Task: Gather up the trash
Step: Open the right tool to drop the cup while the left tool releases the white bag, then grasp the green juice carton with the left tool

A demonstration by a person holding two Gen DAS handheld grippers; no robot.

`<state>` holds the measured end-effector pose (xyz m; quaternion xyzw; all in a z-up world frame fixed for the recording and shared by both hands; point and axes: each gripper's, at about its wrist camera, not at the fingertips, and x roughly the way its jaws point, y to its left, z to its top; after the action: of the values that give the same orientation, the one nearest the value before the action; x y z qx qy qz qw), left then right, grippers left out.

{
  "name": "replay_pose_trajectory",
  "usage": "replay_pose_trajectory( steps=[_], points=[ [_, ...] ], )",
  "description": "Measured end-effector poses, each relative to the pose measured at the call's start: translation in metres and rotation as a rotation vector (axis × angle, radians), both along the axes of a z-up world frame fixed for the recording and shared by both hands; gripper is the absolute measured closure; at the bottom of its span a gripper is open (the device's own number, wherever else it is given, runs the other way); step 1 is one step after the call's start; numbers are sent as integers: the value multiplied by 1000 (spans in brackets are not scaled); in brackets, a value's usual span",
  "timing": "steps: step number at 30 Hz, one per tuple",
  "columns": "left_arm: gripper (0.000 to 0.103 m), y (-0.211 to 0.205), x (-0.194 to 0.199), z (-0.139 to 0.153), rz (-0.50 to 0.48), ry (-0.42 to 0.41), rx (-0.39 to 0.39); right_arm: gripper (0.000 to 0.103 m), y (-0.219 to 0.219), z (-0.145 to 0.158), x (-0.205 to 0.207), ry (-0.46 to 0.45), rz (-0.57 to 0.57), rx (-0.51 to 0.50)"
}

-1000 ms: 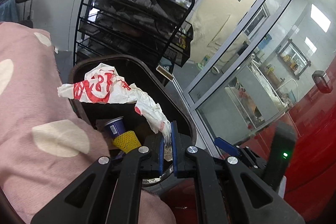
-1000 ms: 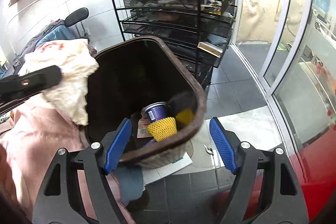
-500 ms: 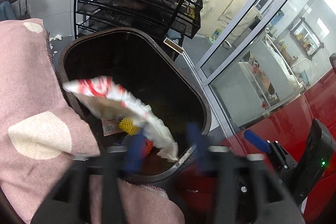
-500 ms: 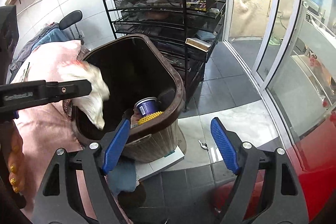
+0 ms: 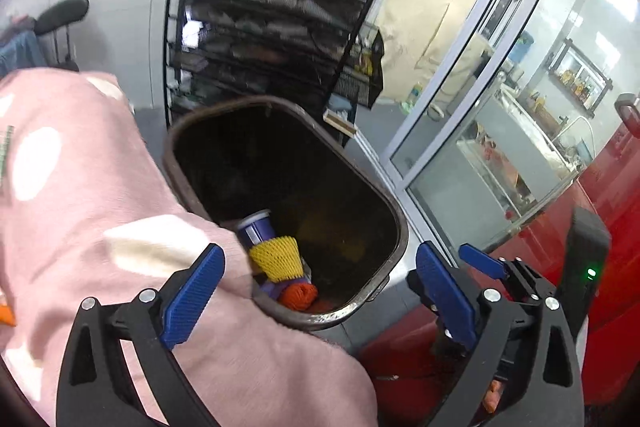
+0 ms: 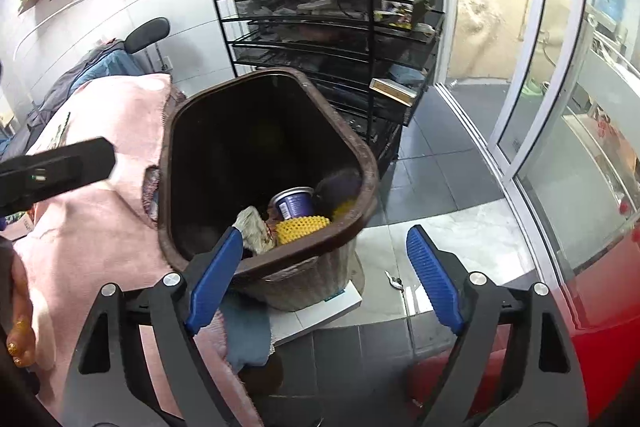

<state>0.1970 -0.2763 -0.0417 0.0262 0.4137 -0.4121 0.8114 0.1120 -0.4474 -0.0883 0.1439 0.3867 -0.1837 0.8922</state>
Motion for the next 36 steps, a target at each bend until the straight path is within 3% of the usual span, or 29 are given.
replay_pose_trajectory(
  steps=[5, 10, 18, 27, 33, 36],
  points=[
    [5, 36, -14, 15, 67, -64, -53, 17, 19, 8, 6, -38, 68, -16],
    [5, 76, -24, 21, 113, -74, -90, 14, 47, 16, 14, -62, 147, -23],
    [5, 130, -37, 18, 102, -76, -55, 13, 100, 29, 29, -80, 310, -14],
    [5, 203, -25, 10, 150, -77, 56, 12, 156, 37, 44, -70, 498, 39],
    [5, 244, -1, 8, 161, -119, 235, 12, 190, 40, 56, -53, 600, 68],
    [6, 260, 24, 15, 148, -170, 376, 12, 203, 39, 61, -45, 640, 82]
  ],
)
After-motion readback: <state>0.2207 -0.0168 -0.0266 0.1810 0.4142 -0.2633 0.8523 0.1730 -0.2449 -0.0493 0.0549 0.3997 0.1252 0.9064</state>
